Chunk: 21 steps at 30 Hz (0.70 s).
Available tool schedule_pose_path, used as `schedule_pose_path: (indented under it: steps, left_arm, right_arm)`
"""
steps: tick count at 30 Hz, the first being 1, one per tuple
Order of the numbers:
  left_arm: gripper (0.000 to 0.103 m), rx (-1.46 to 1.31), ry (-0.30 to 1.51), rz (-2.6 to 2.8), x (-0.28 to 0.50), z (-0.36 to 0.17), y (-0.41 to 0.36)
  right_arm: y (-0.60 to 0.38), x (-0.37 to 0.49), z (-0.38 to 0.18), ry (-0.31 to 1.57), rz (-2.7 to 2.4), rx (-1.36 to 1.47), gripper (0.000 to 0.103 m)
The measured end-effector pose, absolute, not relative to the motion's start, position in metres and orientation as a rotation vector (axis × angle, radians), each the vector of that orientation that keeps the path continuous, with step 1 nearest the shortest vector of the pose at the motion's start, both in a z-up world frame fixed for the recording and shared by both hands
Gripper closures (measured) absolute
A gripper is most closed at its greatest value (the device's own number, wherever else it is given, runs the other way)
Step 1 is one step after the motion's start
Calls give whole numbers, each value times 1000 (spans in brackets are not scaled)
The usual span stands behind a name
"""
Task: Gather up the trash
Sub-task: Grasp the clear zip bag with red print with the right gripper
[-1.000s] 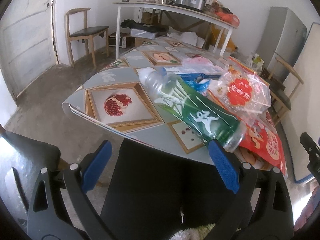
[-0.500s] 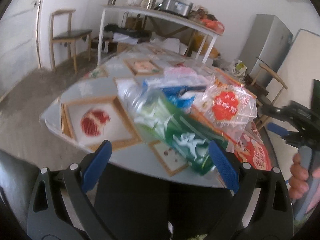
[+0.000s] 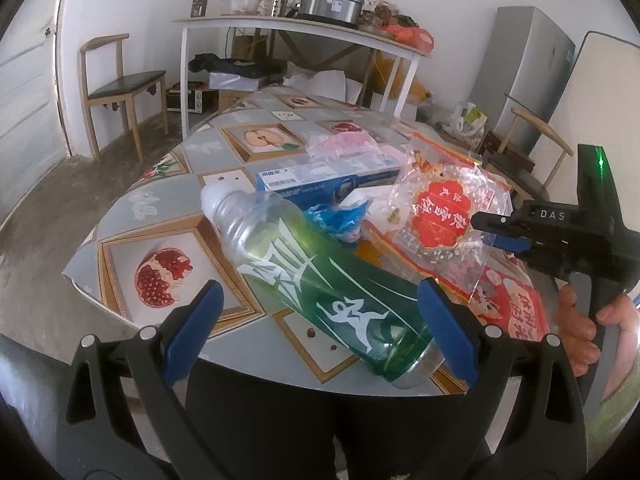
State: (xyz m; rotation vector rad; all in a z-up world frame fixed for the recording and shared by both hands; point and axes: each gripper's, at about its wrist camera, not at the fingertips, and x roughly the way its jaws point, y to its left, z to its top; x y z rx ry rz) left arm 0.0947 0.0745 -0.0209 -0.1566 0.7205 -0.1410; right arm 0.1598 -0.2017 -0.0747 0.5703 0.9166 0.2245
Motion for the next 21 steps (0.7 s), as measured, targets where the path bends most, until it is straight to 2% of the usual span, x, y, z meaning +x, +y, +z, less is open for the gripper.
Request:
schedule_pose_path:
  steps: [2, 6, 17, 21]
  left_arm:
    - [9, -152, 727, -137, 95, -23, 73]
    - [9, -153, 750, -127, 98, -27, 71]
    - [9, -117, 757, -106, 96, -29, 65]
    - [9, -90, 695, -53, 95, -16, 70]
  right_arm:
    - [-201, 162, -77, 922, 234, 569, 89]
    - [-196, 156, -74, 898, 253, 534, 98]
    - [-204, 116, -32, 715, 219, 430, 101]
    - [-222, 103, -19, 664, 206, 445, 101]
